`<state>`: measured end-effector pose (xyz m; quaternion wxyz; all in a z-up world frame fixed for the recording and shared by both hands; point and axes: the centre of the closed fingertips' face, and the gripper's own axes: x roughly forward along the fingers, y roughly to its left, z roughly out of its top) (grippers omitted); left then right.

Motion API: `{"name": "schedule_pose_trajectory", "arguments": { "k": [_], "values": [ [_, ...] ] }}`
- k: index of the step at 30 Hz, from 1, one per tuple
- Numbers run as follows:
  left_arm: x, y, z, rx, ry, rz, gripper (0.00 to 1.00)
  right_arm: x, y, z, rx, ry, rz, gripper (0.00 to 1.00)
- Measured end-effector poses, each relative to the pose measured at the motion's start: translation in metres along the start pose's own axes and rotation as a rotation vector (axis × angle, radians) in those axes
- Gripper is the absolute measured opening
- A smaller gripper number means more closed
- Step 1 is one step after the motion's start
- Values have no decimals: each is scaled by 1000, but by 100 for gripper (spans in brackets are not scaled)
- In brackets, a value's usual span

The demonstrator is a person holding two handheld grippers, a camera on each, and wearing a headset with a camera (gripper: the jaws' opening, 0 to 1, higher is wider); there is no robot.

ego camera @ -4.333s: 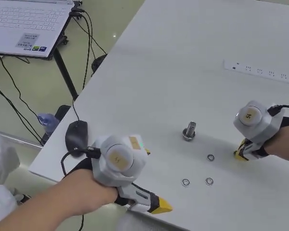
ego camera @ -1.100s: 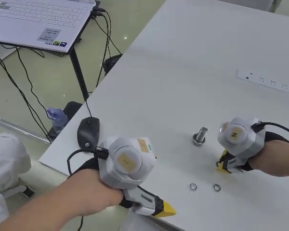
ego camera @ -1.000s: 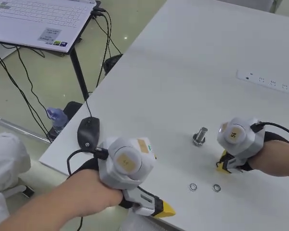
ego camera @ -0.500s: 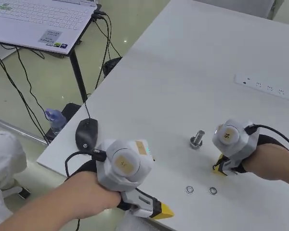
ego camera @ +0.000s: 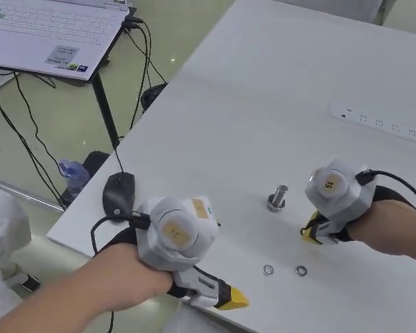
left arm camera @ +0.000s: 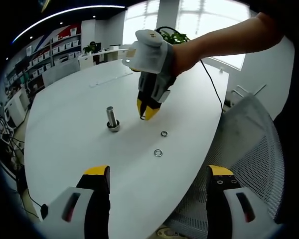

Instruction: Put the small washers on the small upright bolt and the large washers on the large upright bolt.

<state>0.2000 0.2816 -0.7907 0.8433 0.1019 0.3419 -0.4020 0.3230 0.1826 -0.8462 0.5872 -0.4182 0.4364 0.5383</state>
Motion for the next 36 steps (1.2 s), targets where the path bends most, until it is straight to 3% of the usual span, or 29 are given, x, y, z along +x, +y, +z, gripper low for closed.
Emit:
{"name": "schedule_pose_trajectory", "arguments": {
  "k": [13,19,25,36],
  "values": [
    [8,-1,10,2,-23,-12,83,-47,5,-26,58,-7,4,12],
    [13,-1,18,16,-35,-6,85,-60,11,-50,62,13,0,12],
    [17,-2,16,32,-23,-2,86,-67,-1,-72,124,16,-27,12],
    [18,1,11,39,-6,9,86,-71,-22,-69,150,6,-59,12]
  ]
}}
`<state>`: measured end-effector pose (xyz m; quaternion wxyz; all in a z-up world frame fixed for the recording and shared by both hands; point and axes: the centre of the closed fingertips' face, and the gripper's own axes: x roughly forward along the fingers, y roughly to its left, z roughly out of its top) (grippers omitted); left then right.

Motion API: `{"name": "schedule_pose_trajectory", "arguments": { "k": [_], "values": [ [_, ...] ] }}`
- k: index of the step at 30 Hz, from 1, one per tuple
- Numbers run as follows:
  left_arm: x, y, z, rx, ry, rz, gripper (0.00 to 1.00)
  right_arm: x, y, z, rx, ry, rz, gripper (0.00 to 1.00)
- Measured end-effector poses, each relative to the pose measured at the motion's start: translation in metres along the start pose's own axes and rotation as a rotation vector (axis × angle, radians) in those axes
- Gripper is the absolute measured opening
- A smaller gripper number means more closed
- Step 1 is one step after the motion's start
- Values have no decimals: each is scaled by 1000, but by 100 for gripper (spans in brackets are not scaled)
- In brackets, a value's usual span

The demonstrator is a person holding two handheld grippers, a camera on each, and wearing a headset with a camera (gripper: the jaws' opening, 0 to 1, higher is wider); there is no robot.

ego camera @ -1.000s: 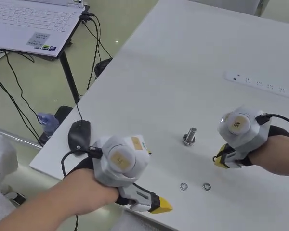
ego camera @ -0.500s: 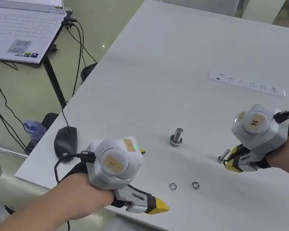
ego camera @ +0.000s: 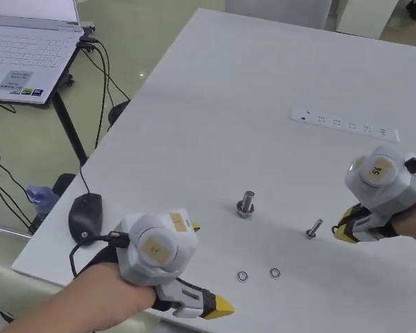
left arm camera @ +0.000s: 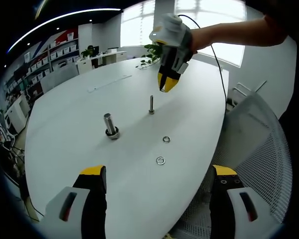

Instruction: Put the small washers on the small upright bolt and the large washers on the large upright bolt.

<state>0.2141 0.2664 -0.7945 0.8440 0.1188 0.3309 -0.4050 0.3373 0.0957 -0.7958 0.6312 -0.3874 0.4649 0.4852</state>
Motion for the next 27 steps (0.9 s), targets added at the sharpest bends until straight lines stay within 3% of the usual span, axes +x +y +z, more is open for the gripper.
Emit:
{"name": "schedule_pose_trajectory", "arguments": {
  "k": [8,27],
  "values": [
    [0,6,0,1,-1,8,86,5,-8,13,-15,0,-1,12],
    [-3,10,-5,-8,6,16,85,21,-11,21,-32,23,15,12]
  ]
}}
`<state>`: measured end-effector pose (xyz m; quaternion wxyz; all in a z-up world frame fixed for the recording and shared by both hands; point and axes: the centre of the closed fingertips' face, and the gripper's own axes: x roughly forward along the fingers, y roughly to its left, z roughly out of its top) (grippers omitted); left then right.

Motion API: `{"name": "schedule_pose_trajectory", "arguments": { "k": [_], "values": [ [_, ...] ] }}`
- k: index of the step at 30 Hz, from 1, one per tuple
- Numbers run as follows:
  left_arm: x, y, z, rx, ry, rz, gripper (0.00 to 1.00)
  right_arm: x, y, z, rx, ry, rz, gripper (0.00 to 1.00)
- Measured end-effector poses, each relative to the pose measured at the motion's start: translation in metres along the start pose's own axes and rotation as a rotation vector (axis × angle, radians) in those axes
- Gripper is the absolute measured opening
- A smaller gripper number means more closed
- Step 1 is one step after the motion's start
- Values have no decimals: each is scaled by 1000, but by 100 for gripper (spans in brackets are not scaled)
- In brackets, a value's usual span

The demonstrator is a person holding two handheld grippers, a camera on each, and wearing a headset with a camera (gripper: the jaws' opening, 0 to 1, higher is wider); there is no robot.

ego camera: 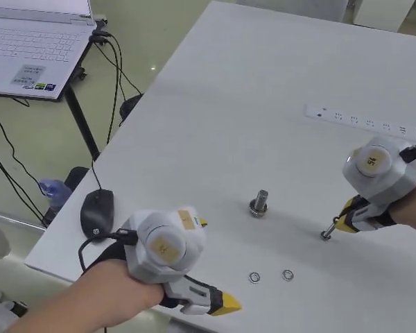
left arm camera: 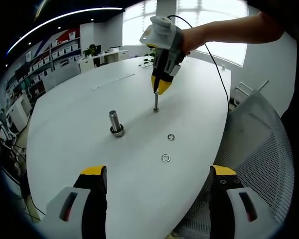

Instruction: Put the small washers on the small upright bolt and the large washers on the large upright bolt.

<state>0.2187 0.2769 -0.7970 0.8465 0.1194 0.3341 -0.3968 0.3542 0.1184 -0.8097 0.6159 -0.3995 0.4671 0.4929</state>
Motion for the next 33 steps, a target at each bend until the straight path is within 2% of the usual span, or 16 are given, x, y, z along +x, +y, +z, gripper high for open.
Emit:
{"name": "schedule_pose_trajectory", "arguments": {
  "k": [3,23,33],
  "values": [
    [-1,0,2,-10,-15,1,85,2,0,-2,-6,11,1,12],
    [1,-2,1,-15,-8,-13,83,16,-1,-6,-27,43,14,12],
    [2,-3,-5,-24,6,-17,83,25,-4,-11,-34,57,24,12]
  ]
}}
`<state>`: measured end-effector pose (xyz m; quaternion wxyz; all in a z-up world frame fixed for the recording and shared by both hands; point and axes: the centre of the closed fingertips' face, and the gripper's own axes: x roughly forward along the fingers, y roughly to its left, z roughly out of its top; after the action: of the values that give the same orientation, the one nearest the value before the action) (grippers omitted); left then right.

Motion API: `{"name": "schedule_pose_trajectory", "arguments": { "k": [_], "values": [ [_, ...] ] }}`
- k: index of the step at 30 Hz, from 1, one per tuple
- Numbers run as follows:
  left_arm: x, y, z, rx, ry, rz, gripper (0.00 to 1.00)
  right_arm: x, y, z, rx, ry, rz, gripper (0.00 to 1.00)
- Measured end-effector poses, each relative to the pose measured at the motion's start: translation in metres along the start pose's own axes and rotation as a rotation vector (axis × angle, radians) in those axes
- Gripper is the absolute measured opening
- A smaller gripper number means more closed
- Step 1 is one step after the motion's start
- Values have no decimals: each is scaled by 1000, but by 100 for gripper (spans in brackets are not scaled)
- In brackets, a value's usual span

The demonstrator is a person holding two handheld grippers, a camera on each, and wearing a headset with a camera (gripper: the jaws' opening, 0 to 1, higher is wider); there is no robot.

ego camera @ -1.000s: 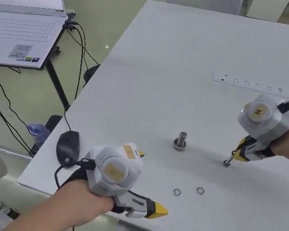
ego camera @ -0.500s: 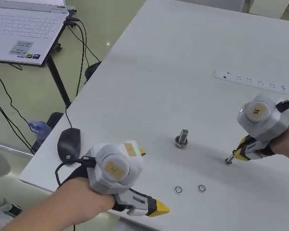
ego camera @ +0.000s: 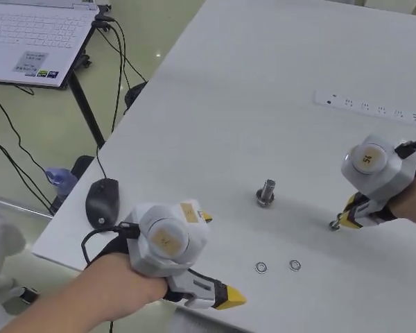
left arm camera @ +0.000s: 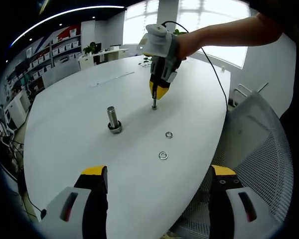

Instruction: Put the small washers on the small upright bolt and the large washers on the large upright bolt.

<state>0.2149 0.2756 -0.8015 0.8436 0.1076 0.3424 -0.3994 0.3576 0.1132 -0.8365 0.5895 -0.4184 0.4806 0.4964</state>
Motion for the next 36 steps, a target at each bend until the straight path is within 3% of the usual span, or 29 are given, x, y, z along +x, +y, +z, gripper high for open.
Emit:
{"name": "schedule_pose_trajectory", "arguments": {
  "k": [36],
  "values": [
    [3,-2,-3,-14,9,-23,78,27,0,-3,-13,32,17,13]
  ]
}}
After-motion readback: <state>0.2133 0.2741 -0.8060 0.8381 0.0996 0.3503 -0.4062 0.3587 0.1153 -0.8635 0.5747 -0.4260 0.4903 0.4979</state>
